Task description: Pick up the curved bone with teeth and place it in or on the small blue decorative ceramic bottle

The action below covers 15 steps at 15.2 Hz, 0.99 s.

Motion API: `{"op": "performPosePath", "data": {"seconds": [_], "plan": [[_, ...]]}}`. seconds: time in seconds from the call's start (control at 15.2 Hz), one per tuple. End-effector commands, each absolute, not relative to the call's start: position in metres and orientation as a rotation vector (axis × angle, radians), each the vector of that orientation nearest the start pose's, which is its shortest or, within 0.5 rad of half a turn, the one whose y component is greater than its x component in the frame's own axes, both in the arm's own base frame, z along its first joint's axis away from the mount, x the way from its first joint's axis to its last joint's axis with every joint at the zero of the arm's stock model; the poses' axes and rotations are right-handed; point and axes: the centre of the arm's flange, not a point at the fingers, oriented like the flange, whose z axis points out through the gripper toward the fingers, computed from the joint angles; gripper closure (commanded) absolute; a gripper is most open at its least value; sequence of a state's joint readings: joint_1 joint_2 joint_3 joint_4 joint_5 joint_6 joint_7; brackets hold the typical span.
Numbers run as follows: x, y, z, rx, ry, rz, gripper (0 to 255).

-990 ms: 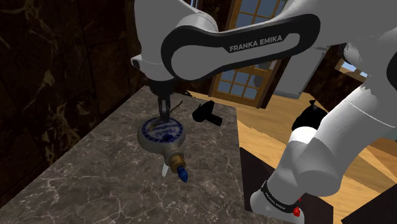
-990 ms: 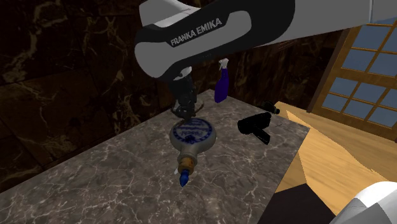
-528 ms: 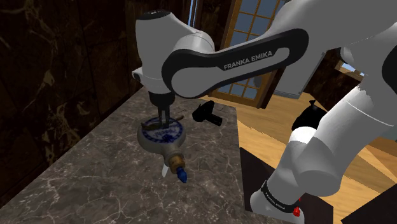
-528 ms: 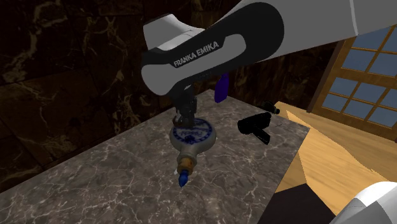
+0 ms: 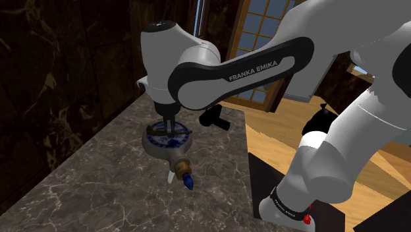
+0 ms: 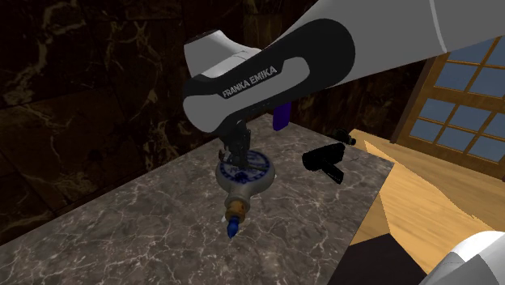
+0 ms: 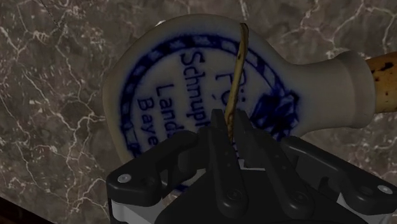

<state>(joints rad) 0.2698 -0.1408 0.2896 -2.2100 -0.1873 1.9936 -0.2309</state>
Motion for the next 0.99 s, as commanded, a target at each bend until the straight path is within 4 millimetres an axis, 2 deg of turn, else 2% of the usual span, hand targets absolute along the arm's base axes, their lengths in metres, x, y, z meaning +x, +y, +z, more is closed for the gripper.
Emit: {"op": "performPosePath", "data": {"seconds": [0.0, 0.13, 0.2, 0.53, 0.79, 0.92], "plan": [[0.424, 0.255, 0.431, -3.046, -1.416, 0.081, 255], [0.424, 0.255, 0.431, -3.046, -1.416, 0.081, 255], [0.424, 0.255, 0.431, -3.046, -1.416, 0.081, 0], [0.424, 0.255, 0.431, -3.046, -1.416, 0.081, 0], [0.422, 0.266, 0.48, -3.046, -1.416, 0.081, 0], [0.421, 0.266, 0.48, -3.046, -1.416, 0.081, 0]]}}
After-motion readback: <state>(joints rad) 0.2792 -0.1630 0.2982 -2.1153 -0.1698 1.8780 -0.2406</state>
